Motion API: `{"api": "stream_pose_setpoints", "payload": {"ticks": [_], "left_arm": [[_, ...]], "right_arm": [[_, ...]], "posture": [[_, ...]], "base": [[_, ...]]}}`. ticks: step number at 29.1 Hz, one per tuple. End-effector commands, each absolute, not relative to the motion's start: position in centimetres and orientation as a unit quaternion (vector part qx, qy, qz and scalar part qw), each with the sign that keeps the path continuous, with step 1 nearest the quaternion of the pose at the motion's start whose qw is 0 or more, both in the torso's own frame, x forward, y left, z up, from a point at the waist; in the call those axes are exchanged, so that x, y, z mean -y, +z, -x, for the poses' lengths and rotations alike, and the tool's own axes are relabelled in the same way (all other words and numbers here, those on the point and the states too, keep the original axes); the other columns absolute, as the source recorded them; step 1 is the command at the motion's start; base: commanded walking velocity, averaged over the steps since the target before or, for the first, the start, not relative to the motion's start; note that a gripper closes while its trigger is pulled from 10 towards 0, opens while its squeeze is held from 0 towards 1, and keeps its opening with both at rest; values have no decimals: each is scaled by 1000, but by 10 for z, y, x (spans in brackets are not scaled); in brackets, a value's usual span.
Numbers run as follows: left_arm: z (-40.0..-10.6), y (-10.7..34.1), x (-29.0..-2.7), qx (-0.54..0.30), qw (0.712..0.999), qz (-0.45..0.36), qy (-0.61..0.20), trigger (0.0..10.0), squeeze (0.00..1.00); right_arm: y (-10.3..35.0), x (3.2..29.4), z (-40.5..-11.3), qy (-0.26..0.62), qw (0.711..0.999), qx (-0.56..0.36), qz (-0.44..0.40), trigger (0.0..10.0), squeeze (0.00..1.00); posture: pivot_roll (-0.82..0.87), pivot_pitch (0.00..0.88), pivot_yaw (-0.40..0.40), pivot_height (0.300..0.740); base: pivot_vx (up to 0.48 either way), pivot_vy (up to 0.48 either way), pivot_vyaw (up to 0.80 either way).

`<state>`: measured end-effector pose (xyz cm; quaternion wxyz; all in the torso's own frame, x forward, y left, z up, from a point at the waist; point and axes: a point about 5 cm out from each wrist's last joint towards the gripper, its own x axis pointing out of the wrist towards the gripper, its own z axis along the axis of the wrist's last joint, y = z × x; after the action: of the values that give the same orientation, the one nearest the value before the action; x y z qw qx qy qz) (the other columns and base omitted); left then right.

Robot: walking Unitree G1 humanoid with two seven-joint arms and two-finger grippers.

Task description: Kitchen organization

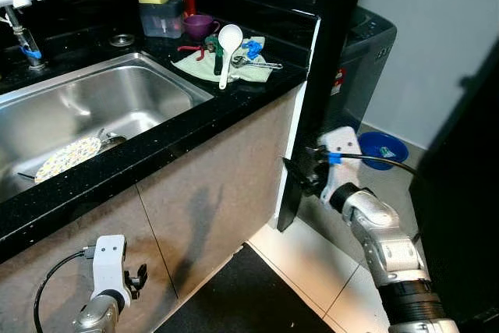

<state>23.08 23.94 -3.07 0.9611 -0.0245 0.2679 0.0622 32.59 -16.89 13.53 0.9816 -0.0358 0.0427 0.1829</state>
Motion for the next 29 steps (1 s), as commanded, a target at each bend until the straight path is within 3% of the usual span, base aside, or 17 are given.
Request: {"api": "stream_pose_setpoints", "payload": {"ticks": [1,9,12,13,16,26,29], "left_arm": [[-228,-32,-242,-271,960,25,64,10000,0],[-229,-31,-243,-270,961,23,61,10000,0],[-228,-32,-244,-278,959,23,57,10000,0],[-229,-36,-238,-296,954,20,39,10000,0],[-231,-37,-233,-307,951,16,32,10000,0],[-230,-46,-221,-340,939,40,31,10000,0],[-226,-49,-224,-355,933,38,34,10000,0]], "right_arm": [[122,183,-326,145,985,-80,45,10000,0],[92,205,-316,119,982,-135,48,10000,0],[65,222,-307,80,976,-196,59,10000,0],[34,238,-291,40,963,-263,51,10000,0],[15,244,-281,16,951,-303,56,10000,0],[-27,239,-249,10,928,-370,-38,10000,0],[-34,240,-242,8,923,-384,-30,10000,0]], "posture": [[9,0,-3,740],[6,0,2,740],[-4,0,13,740],[-5,0,12,740],[-11,0,13,740],[13,0,23,740],[26,0,20,740]], "base": [[0,0,0],[0,0,0],[0,0,0],[0,0,0],[0,0,0],[0,0,0],[0,0,0]]}}
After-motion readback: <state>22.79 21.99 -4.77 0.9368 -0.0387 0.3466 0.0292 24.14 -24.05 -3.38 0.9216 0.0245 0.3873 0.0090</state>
